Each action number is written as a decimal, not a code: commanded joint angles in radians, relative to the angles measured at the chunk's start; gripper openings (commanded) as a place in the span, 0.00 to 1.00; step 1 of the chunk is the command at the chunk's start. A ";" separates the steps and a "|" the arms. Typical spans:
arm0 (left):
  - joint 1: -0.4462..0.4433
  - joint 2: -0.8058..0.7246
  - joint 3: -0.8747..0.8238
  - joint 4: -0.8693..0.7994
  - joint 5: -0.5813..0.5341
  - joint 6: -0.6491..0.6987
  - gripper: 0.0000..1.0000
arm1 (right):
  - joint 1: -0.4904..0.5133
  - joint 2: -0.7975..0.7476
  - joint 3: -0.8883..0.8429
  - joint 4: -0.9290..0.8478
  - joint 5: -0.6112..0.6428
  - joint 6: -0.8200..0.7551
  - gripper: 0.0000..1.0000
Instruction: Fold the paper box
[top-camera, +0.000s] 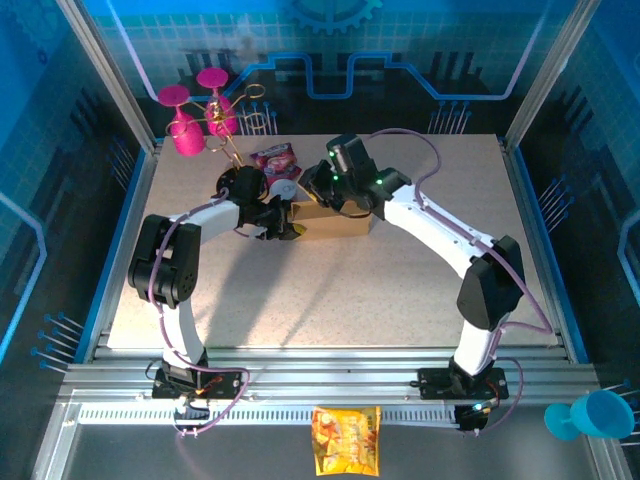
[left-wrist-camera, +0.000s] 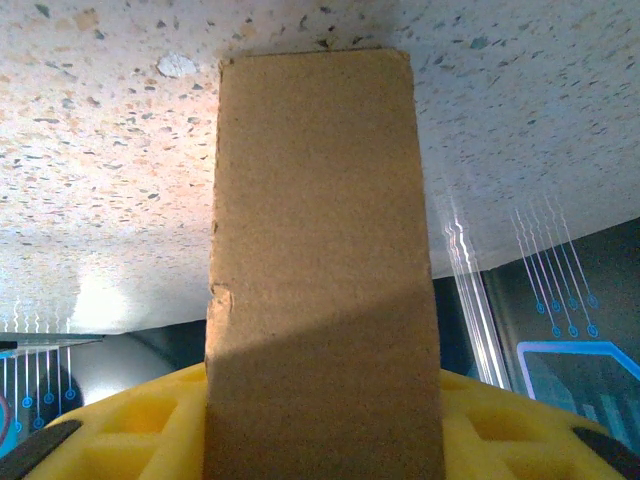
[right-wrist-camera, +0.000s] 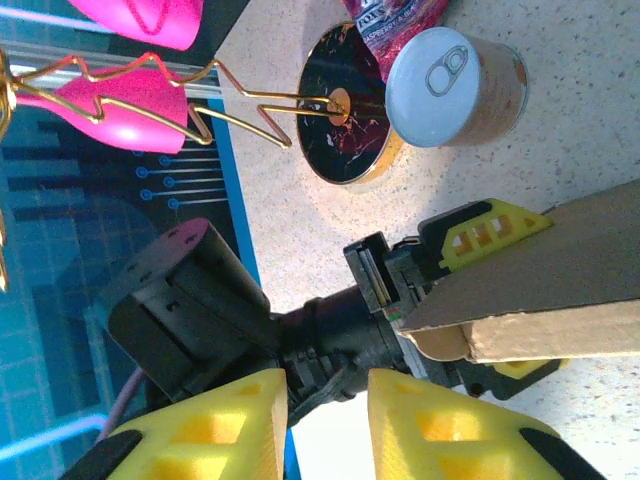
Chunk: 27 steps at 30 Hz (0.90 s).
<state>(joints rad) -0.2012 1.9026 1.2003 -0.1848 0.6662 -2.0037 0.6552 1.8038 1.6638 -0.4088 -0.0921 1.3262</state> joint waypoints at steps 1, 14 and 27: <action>-0.003 -0.020 -0.007 -0.004 -0.017 -0.311 0.00 | -0.008 0.064 0.042 0.023 -0.014 0.098 0.28; -0.003 -0.021 -0.007 0.000 -0.017 -0.314 0.00 | -0.046 0.012 0.048 0.026 0.032 0.052 0.29; -0.003 -0.016 -0.001 -0.015 -0.014 -0.305 0.00 | -0.401 -0.270 -0.223 -0.146 -0.236 -1.203 0.29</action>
<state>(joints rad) -0.2012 1.9026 1.1999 -0.1776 0.6617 -2.0037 0.3145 1.5585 1.5158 -0.4786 -0.1944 0.5018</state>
